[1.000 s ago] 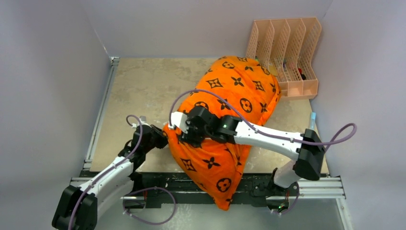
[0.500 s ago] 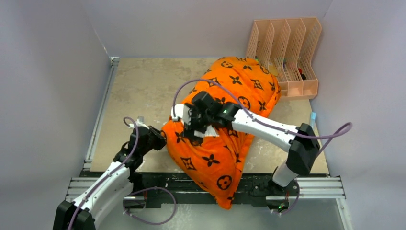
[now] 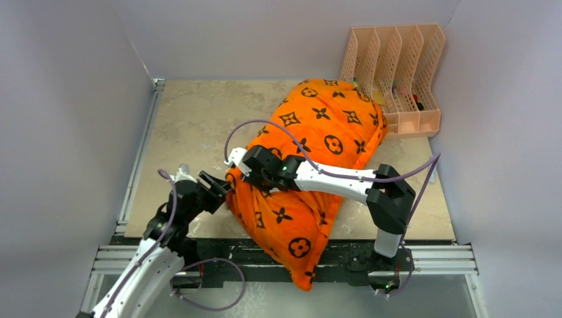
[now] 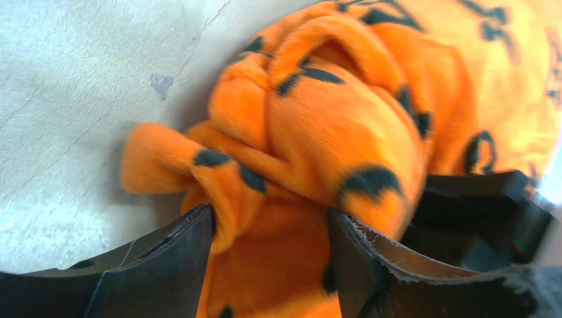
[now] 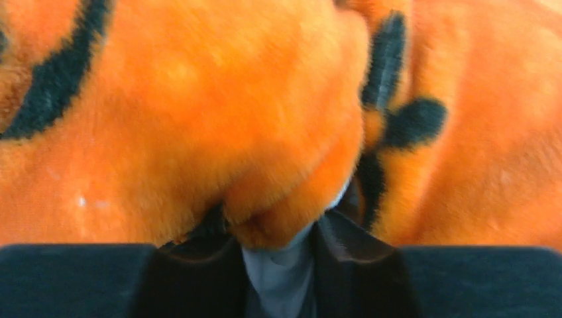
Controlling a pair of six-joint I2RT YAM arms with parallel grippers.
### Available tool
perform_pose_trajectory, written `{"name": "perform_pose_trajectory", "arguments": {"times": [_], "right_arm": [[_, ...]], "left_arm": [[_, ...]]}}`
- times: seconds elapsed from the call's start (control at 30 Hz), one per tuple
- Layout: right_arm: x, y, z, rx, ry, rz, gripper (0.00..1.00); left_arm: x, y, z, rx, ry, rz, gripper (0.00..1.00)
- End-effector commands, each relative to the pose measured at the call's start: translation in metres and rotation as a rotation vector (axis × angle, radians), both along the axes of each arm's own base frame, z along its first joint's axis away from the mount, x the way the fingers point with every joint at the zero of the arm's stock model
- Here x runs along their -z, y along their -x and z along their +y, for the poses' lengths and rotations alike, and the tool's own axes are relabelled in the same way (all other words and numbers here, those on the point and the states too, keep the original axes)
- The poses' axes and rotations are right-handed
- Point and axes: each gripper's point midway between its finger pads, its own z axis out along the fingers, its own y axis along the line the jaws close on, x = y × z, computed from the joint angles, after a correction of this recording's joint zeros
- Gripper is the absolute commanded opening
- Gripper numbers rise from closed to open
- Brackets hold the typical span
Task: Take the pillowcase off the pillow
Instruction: Remove the pillow from the pillowcase.
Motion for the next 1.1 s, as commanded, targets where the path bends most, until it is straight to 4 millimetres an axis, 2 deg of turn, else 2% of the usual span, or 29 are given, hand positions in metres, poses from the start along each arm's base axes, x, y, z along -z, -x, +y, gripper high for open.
{"name": "perform_pose_trajectory", "arguments": {"times": [0.0, 0.03, 0.07, 0.13, 0.23, 0.37, 0.47, 0.53, 0.6, 0.67, 0.7, 0.77, 0.87, 0.93, 1.0, 1.07], "right_arm": [[0.05, -0.005, -0.048, 0.26, 0.128, 0.089, 0.16], [0.043, -0.007, -0.046, 0.273, 0.092, 0.094, 0.03], [0.035, -0.009, -0.044, 0.28, 0.059, 0.087, 0.0], [0.019, -0.01, -0.037, 0.284, -0.015, 0.07, 0.0], [-0.006, -0.014, -0.03, 0.3, -0.105, 0.046, 0.0], [-0.036, -0.012, -0.019, 0.287, -0.207, 0.046, 0.0], [-0.065, -0.013, -0.016, 0.291, -0.294, 0.019, 0.0], [-0.088, -0.014, -0.014, 0.288, -0.362, -0.003, 0.0], [-0.11, -0.015, -0.014, 0.293, -0.43, -0.033, 0.0], [-0.132, -0.021, -0.021, 0.318, -0.474, -0.09, 0.0], [-0.143, -0.025, -0.026, 0.338, -0.493, -0.125, 0.0], [-0.161, -0.037, -0.041, 0.399, -0.515, -0.185, 0.0], [-0.181, -0.063, -0.072, 0.518, -0.549, -0.218, 0.0], [-0.198, -0.077, -0.092, 0.584, -0.574, -0.268, 0.0], [-0.22, -0.081, -0.099, 0.597, -0.614, -0.303, 0.0], [-0.242, -0.082, -0.103, 0.598, -0.648, -0.333, 0.0]], "left_arm": [[-0.08, 0.005, 0.013, -0.084, 0.094, -0.176, 0.65], [-0.082, 0.008, 0.019, -0.108, 0.084, -0.181, 0.67], [-0.085, 0.01, 0.022, -0.116, 0.089, -0.191, 0.67], [-0.092, 0.012, 0.022, -0.117, 0.104, -0.209, 0.68], [-0.1, 0.008, 0.002, -0.024, 0.151, -0.247, 0.68], [-0.072, -0.005, -0.019, 0.078, 0.108, -0.164, 0.68], [-0.047, -0.012, -0.017, 0.081, 0.025, -0.084, 0.65], [-0.028, -0.014, -0.015, 0.076, -0.021, -0.026, 0.54], [-0.013, -0.012, -0.011, 0.082, -0.074, 0.014, 0.34], [0.003, -0.005, 0.0, 0.072, -0.146, 0.072, 0.08], [0.009, -0.001, 0.004, 0.068, -0.168, 0.095, 0.0], [0.019, 0.01, 0.014, 0.046, -0.202, 0.134, 0.0], [0.028, 0.025, 0.018, 0.01, -0.16, 0.16, 0.0], [0.027, 0.031, 0.022, -0.017, -0.146, 0.168, 0.0], [0.026, 0.033, 0.031, -0.061, -0.168, 0.175, 0.0], [0.029, 0.034, 0.031, -0.061, -0.181, 0.185, 0.0]]}}
